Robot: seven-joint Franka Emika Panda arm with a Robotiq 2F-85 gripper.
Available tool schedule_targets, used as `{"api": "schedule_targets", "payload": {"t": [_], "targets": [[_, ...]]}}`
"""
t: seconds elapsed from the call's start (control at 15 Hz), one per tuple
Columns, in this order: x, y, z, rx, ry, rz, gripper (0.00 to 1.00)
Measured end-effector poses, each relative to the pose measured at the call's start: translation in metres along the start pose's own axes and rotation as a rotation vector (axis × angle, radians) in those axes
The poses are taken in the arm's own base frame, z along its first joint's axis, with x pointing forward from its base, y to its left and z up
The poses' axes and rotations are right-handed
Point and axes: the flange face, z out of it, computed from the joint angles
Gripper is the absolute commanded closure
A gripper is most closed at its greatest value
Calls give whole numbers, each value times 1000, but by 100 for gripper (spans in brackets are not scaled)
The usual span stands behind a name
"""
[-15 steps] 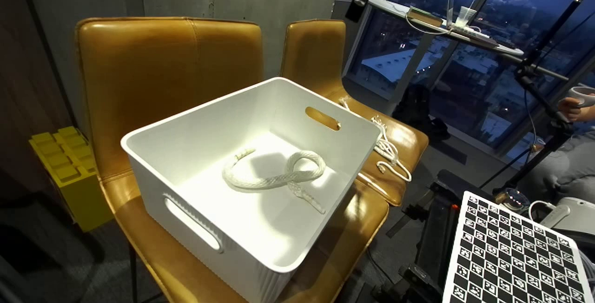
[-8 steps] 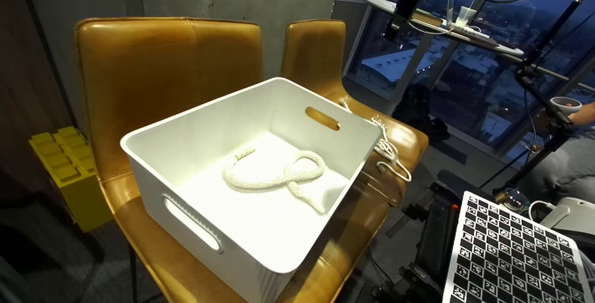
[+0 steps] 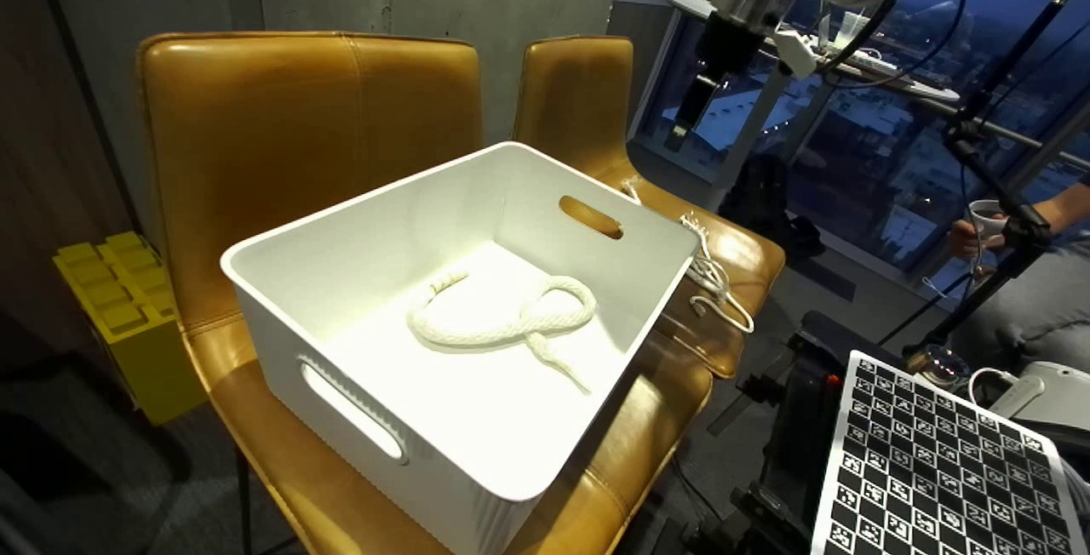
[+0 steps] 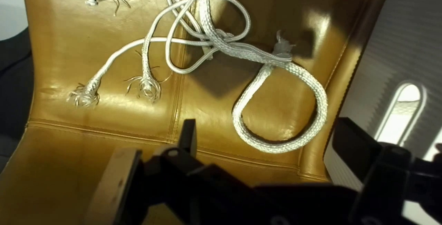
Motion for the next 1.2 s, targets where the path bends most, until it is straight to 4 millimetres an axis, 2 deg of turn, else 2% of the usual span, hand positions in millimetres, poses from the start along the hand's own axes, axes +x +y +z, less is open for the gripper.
{"api": "schedule_targets", "payload": {"t": [0.53, 1.0, 1.07, 1.2], "targets": [[41, 9, 110, 15, -40, 28, 0], [78, -2, 180, 17, -39, 40, 1], [80, -2, 187, 16, -43, 42, 26], [83, -1, 203, 17, -56, 48, 28]]}}
